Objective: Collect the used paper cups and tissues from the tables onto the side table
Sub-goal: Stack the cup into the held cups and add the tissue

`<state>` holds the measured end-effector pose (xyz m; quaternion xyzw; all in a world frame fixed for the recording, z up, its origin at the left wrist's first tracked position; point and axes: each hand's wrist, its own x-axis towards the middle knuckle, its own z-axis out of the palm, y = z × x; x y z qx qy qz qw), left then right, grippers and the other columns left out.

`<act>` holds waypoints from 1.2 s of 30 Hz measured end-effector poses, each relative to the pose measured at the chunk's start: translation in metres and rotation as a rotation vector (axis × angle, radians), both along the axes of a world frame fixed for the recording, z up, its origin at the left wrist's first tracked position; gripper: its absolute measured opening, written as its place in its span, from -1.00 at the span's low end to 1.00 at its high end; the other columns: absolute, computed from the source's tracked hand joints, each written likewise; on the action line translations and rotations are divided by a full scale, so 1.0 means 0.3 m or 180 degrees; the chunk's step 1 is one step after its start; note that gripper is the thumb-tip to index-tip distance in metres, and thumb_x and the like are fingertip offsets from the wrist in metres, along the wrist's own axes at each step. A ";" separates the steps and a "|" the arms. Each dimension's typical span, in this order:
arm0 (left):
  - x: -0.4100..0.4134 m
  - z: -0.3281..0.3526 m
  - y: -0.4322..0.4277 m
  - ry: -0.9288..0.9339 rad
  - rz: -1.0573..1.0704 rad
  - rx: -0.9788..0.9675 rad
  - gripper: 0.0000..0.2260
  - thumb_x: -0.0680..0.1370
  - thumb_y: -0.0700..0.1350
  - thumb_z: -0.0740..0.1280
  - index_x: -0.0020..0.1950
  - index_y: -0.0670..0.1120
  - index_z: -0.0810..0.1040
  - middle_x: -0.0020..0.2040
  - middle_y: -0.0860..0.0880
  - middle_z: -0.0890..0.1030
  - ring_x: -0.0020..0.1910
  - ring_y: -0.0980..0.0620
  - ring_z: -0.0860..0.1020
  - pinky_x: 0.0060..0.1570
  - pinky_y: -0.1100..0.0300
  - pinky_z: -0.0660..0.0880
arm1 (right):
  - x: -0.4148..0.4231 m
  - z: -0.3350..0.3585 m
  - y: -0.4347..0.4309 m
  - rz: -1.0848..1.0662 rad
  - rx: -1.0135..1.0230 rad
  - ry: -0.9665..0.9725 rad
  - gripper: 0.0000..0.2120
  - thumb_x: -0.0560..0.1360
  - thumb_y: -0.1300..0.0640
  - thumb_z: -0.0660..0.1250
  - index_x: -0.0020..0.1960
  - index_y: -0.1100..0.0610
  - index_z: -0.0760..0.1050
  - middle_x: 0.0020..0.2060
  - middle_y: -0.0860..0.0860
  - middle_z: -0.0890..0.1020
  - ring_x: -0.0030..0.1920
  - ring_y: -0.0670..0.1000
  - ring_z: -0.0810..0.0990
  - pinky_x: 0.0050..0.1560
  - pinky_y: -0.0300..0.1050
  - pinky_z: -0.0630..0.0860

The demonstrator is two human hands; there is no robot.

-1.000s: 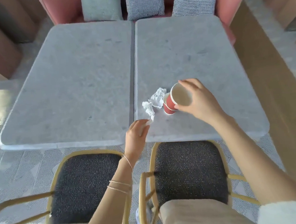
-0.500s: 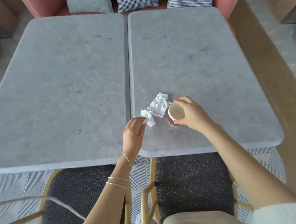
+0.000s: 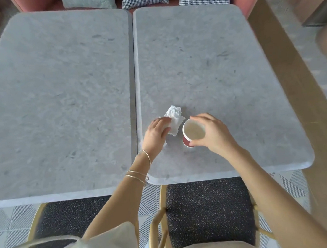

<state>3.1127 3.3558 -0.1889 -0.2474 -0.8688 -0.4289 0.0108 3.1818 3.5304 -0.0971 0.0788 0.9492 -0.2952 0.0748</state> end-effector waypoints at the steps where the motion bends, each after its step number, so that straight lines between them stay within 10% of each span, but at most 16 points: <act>1: 0.002 -0.022 0.008 0.0010 -0.0131 -0.0083 -0.81 0.45 -0.38 0.33 0.05 -0.27 0.59 0.09 -0.20 0.60 0.10 -0.20 0.54 0.15 0.03 0.39 | -0.001 -0.003 0.002 -0.0005 -0.0016 0.0006 -0.28 0.18 0.09 0.58 0.30 0.01 0.42 0.23 -0.09 0.47 0.17 -0.05 0.45 -0.03 -0.31 0.24; 7: 0.079 -0.076 -0.013 0.0038 -0.0282 -0.0201 -0.76 0.45 -0.31 0.38 0.11 -0.24 0.57 0.18 -0.20 0.55 0.24 -0.19 0.47 0.26 -0.18 0.33 | 0.005 0.000 0.007 0.0062 -0.0022 0.0039 -0.29 0.18 0.08 0.58 0.29 0.00 0.43 0.23 -0.09 0.47 0.18 -0.05 0.45 -0.02 -0.31 0.22; 17: 0.104 0.008 -0.188 0.0393 -0.0668 -0.0230 -0.45 0.42 -0.27 0.38 0.40 -0.18 0.32 0.41 -0.09 0.34 0.47 -0.08 0.16 0.43 0.07 0.14 | 0.095 0.001 -0.006 0.0285 -0.0023 -0.0019 -0.26 0.18 0.07 0.59 0.31 0.00 0.41 0.23 -0.12 0.46 0.17 -0.07 0.46 0.06 -0.20 0.33; 28: -0.046 -0.075 -0.116 0.0784 -0.1914 -0.1693 -0.48 0.56 -0.02 0.25 0.48 -0.06 0.19 0.52 -0.05 0.04 0.49 -0.05 -0.08 0.46 0.12 -0.14 | 0.102 0.000 -0.004 0.0364 0.0019 0.0018 -0.26 0.17 0.05 0.59 0.30 0.02 0.42 0.22 -0.13 0.47 0.16 -0.06 0.47 0.09 -0.20 0.34; 36: 0.050 -0.041 -0.133 0.0341 -0.1049 -0.1022 -0.59 0.38 -0.18 0.48 0.20 -0.17 0.51 0.12 -0.14 0.61 0.13 -0.16 0.55 0.16 -0.02 0.47 | 0.101 -0.009 -0.002 0.0342 -0.0005 0.0039 -0.26 0.16 0.07 0.59 0.30 -0.01 0.42 0.23 -0.13 0.47 0.18 -0.09 0.45 0.05 -0.25 0.29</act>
